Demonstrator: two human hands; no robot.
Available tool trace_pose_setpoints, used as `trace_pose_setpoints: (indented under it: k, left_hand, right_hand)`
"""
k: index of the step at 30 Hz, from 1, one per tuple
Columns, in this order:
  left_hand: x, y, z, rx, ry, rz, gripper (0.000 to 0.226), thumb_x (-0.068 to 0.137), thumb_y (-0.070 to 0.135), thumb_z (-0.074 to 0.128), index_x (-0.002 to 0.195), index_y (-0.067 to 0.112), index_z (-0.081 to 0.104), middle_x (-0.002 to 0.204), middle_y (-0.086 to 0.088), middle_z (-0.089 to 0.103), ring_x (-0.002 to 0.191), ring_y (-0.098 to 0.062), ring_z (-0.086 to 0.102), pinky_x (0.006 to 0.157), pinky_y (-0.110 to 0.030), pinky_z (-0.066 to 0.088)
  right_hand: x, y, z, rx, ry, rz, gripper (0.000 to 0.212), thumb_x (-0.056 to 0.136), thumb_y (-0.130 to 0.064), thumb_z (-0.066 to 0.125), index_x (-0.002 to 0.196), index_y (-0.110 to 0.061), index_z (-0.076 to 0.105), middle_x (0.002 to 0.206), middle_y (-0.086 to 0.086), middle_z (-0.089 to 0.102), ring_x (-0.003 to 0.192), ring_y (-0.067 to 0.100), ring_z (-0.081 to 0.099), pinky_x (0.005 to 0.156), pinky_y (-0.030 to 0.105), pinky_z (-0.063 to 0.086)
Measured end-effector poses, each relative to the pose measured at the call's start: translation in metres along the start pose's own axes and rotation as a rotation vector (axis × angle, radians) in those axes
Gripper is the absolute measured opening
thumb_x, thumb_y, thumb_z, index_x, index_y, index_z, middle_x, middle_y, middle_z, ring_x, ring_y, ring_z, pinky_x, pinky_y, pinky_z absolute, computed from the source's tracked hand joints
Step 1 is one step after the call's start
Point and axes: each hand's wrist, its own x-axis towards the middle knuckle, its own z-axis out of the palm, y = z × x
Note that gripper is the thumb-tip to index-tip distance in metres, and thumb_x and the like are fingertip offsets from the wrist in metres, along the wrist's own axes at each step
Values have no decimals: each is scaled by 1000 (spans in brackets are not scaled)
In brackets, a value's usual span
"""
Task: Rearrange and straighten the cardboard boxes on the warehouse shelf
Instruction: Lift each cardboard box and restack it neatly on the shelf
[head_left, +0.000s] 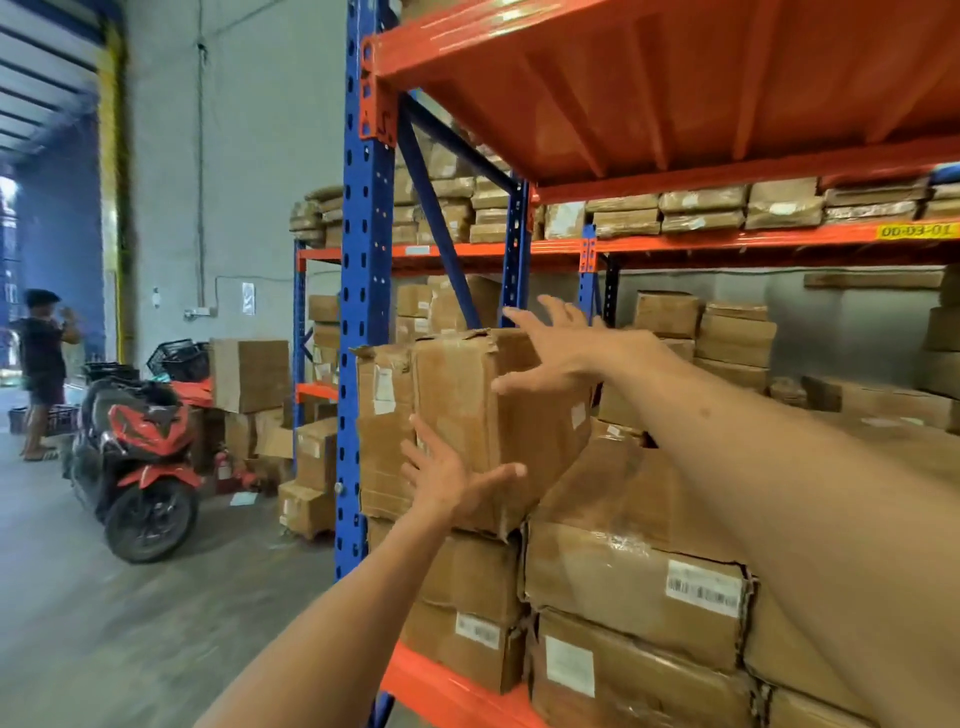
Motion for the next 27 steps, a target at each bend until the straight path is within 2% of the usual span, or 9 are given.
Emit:
trace_pose_setpoints:
  k: [5, 9, 11, 14, 18, 21, 23, 25, 27]
  left_hand:
    - [12, -10, 20, 18, 17, 57, 148, 72, 75, 69, 145, 9, -42, 156, -36, -23, 147, -52, -6, 119, -59, 8]
    - [18, -11, 33, 118, 106, 107, 142, 81, 70, 65, 136, 4, -48, 155, -41, -19, 144, -55, 5, 119, -57, 12]
    - [16, -11, 40, 130, 112, 151, 138, 84, 68, 64, 136, 6, -48, 153, -41, -25, 145, -55, 3, 118, -60, 10]
    - [14, -11, 42, 138, 118, 232, 133, 86, 64, 64, 144, 6, -42, 151, -42, -27, 144, -56, 0, 117, -62, 9]
    - [10, -14, 36, 181, 167, 411, 131, 81, 68, 66, 155, 8, -25, 156, -41, -11, 142, -55, 11, 115, -62, 16]
    - [15, -14, 26, 127, 156, 604, 133, 72, 73, 71, 161, 15, -8, 160, -31, 4, 141, -46, 16, 115, -61, 19]
    - [25, -16, 14, 27, 85, 777, 134, 66, 73, 78, 161, 18, 1, 159, -20, 16, 141, -37, 22, 117, -59, 24]
    - [37, -21, 7, -143, -20, 758, 140, 58, 72, 86, 160, 23, 2, 159, -9, 23, 143, -26, 26, 118, -55, 28]
    - [44, -23, 8, -270, -93, 570, 142, 48, 77, 87, 158, 30, 11, 158, -1, 28, 144, -21, 30, 119, -51, 31]
  right_hand:
    - [49, -53, 5, -22, -5, -39, 110, 75, -82, 63, 159, -47, 2, 170, 2, -12, 154, 37, -10, 118, 68, 3]
    - [60, -54, 12, 13, 58, -79, 100, 75, -73, 71, 157, -44, 21, 160, 7, 36, 144, 35, 34, 113, 55, 34]
    - [58, -49, 13, 15, 103, -90, 96, 76, -73, 70, 156, -42, 26, 154, 7, 45, 138, 34, 42, 107, 51, 37]
    - [52, -44, 14, 0, 131, -42, 97, 75, -75, 68, 155, -38, 29, 149, 7, 49, 135, 34, 45, 107, 53, 41]
    - [33, -27, 11, 55, 184, 22, 95, 76, -75, 65, 154, -36, 30, 143, 7, 53, 129, 34, 50, 103, 51, 44]
    - [8, -1, 10, 95, 235, 68, 90, 78, -75, 63, 153, -39, 27, 138, 7, 55, 124, 30, 52, 92, 46, 44]
    - [-13, 16, 12, 134, 253, 119, 89, 77, -78, 60, 152, -49, 19, 142, 6, 51, 129, 31, 47, 98, 49, 41]
    - [-36, 30, 18, 198, 261, 172, 91, 77, -78, 59, 150, -58, 9, 149, 8, 44, 136, 33, 41, 109, 54, 37]
    - [-57, 40, 27, 273, 288, 223, 92, 80, -74, 61, 148, -64, 0, 154, 11, 40, 142, 34, 37, 114, 55, 32]
